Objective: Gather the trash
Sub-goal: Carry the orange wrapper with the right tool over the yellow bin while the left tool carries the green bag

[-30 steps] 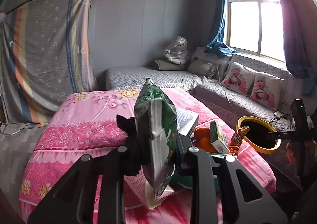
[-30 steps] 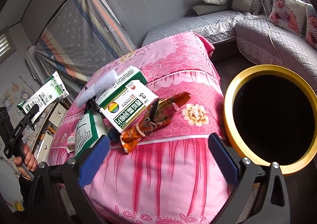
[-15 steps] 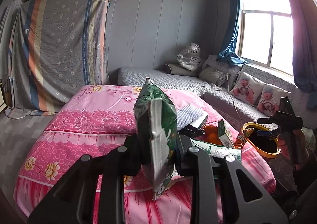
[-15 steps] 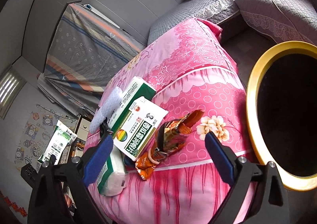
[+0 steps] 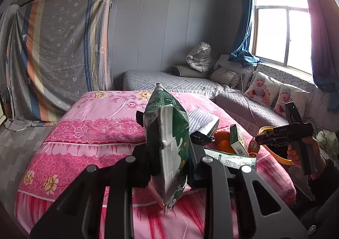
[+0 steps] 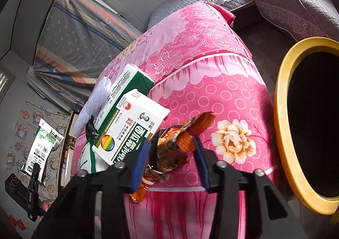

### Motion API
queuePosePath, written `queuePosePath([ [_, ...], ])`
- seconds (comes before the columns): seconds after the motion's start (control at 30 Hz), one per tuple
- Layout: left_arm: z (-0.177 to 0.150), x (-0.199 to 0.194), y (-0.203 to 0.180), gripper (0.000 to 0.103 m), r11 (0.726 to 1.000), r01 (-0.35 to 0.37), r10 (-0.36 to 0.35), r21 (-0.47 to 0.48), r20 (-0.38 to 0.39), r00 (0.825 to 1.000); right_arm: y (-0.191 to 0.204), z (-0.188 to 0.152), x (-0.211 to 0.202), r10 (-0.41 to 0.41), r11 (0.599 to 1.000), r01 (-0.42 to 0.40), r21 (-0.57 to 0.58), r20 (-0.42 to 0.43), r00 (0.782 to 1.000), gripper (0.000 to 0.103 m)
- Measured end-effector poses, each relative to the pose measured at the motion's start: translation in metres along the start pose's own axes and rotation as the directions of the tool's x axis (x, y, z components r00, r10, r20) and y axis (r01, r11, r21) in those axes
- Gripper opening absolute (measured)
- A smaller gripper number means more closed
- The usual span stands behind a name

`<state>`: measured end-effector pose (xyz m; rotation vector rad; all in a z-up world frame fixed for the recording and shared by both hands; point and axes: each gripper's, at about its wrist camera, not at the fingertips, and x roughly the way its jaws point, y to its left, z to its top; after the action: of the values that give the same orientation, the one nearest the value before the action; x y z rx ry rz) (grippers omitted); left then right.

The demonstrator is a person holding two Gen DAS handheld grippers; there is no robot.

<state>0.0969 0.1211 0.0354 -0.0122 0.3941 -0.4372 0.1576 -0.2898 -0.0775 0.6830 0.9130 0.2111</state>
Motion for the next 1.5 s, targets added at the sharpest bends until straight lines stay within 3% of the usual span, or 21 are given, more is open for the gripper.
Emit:
queuePosePath([
  [0.13,0.001,0.001,-0.004,0.024,1.0,0.0,0.0,-0.002,0.0,1.0,0.006,-0.002,-0.011,-0.013,0.999,0.014,-0.049,0.036,0.999,0.018],
  [0.6,0.005,0.013,-0.024,0.024,1.0,0.021,-0.021,0.007,0.006,1.0,0.04,-0.005,-0.08,0.012,0.982,0.021,-0.19,0.176,0.984,0.018],
  [1.17,0.017,0.039,-0.065,0.024,0.99,0.129,-0.129,0.05,0.001,0.992,0.022,-0.005,-0.112,-0.017,0.986,0.059,-0.155,0.26,0.965,0.018],
  [1.5,0.038,0.07,-0.124,0.024,0.962,0.242,-0.241,0.125,-0.026,0.97,-0.013,0.012,-0.157,-0.099,0.986,0.142,-0.089,0.375,0.922,0.018],
])
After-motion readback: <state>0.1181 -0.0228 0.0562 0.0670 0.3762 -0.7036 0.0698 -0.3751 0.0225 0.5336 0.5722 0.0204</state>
